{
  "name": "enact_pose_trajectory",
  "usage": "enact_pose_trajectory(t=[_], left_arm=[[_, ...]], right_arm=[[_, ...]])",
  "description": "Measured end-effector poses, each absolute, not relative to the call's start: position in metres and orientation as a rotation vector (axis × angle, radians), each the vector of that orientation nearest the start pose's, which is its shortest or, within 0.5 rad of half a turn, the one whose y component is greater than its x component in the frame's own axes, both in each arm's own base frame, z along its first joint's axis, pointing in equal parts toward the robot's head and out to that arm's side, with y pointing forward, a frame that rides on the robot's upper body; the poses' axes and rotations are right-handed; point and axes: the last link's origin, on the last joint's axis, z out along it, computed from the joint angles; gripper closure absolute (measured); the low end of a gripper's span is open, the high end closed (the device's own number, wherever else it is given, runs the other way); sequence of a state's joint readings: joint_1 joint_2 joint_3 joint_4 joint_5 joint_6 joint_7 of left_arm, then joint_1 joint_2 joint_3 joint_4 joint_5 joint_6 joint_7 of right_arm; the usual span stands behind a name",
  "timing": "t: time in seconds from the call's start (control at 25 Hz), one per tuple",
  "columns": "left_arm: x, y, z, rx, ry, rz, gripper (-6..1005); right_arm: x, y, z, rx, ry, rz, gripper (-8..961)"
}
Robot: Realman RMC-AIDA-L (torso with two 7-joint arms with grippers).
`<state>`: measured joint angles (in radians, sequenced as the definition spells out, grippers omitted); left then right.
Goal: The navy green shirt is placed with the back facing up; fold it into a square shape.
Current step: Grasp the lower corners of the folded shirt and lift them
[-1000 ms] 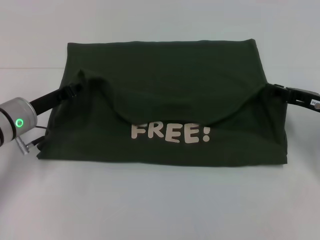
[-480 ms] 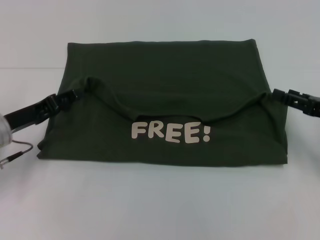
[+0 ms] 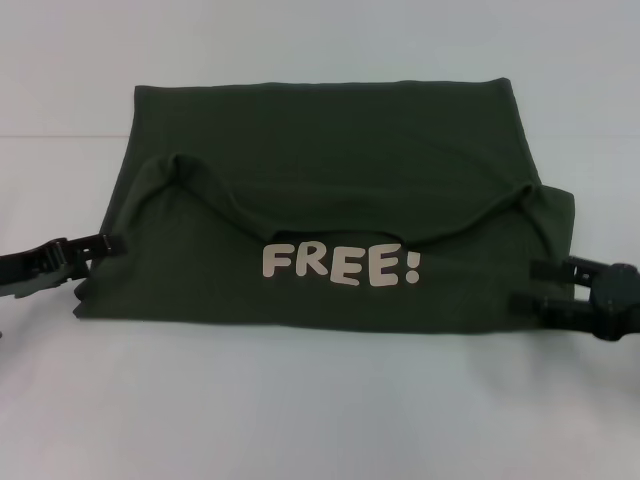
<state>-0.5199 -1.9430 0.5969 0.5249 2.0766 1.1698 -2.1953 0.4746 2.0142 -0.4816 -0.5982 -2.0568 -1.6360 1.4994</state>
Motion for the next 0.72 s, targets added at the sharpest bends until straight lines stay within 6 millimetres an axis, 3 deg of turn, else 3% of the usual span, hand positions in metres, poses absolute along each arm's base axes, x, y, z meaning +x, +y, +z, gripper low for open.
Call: enact_pose_trajectory(t=[0.28, 0.72], left_arm=[[-0.355, 0.363, 0.053, -1.889, -1.704, -0.577, 144], [-0.356, 0.362, 0.048, -1.893, -1.704, -0.556, 151]], right_arm=[[0.301, 0.304, 0.021, -2.636, 0.916, 0.744, 66], [0.3, 0.304, 0.017, -2.653, 0.907, 0.735, 67]])
